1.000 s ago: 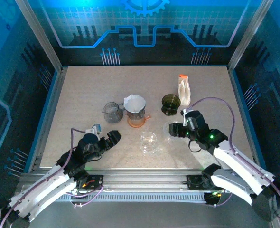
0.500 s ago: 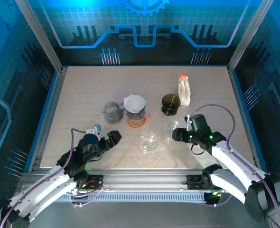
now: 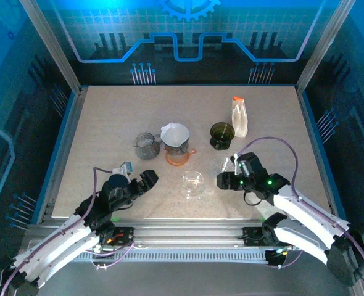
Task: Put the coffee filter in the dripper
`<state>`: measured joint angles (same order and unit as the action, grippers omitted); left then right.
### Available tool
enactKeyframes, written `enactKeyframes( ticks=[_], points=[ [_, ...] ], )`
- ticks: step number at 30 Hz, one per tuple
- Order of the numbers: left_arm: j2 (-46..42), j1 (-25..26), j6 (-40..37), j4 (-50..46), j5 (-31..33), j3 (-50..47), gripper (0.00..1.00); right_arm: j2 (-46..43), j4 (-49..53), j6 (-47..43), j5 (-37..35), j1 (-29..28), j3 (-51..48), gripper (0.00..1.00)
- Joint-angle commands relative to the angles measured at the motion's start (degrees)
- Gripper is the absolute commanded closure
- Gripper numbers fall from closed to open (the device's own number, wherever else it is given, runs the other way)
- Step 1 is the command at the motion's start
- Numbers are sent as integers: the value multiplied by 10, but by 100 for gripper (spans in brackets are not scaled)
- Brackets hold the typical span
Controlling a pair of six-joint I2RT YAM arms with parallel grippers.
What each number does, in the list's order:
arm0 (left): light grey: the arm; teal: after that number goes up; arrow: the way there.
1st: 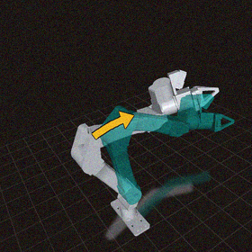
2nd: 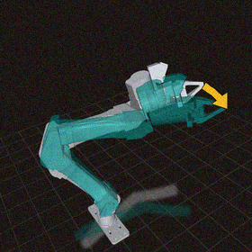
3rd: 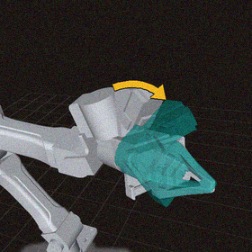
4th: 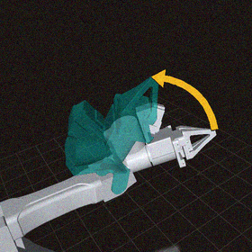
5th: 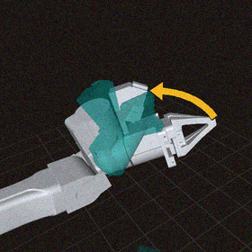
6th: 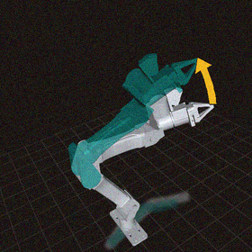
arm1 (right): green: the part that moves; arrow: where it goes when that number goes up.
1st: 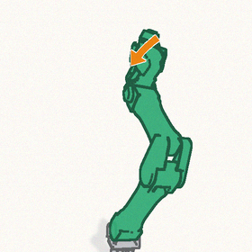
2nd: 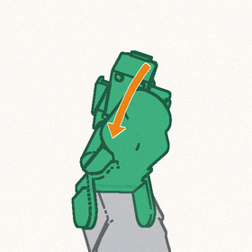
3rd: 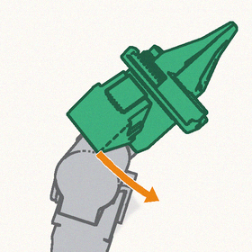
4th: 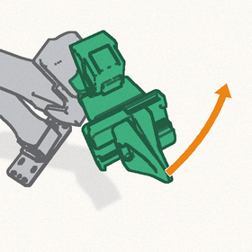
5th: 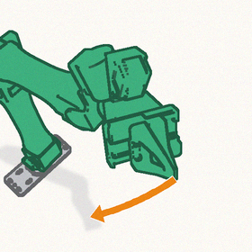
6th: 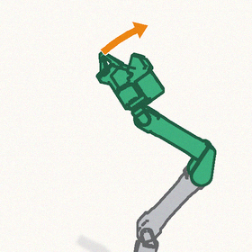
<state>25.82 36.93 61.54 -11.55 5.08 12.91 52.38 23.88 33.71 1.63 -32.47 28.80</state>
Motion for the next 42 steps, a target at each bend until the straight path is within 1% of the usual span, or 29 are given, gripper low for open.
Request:
enactKeyframes(
  ticks=[1, 9, 18, 23, 27, 31, 38, 42],
  points=[
    [-1, 3, 3, 7, -8, -6, 1, 9, -11, 14, -27, -25, 10, 32],
    [-3, 3, 4, 7, -6, -7, 1, 37, -3, 14, -82, -81, 33, 32],
    [-2, 3, 4, 5, -4, -10, 1, 44, 27, -1, -121, -86, 43, 30],
    [-2, 3, 6, 7, -2, -11, 1, 52, 34, -22, -125, -89, 48, 32],
    [-2, 3, 6, 9, -1, -13, 1, 67, 30, -32, -125, -102, 54, 37],
    [-1, 3, 7, 10, -2, -12, 1, 81, 31, -35, -142, -111, 57, 46],
    [-1, 3, 7, 9, -2, -12, 1, 93, 34, -37, -171, -113, 57, 60],
    [-1, 3, 7, 10, -4, -11, 1, 93, 31, -38, -188, -113, 54, 65]
  ],
)
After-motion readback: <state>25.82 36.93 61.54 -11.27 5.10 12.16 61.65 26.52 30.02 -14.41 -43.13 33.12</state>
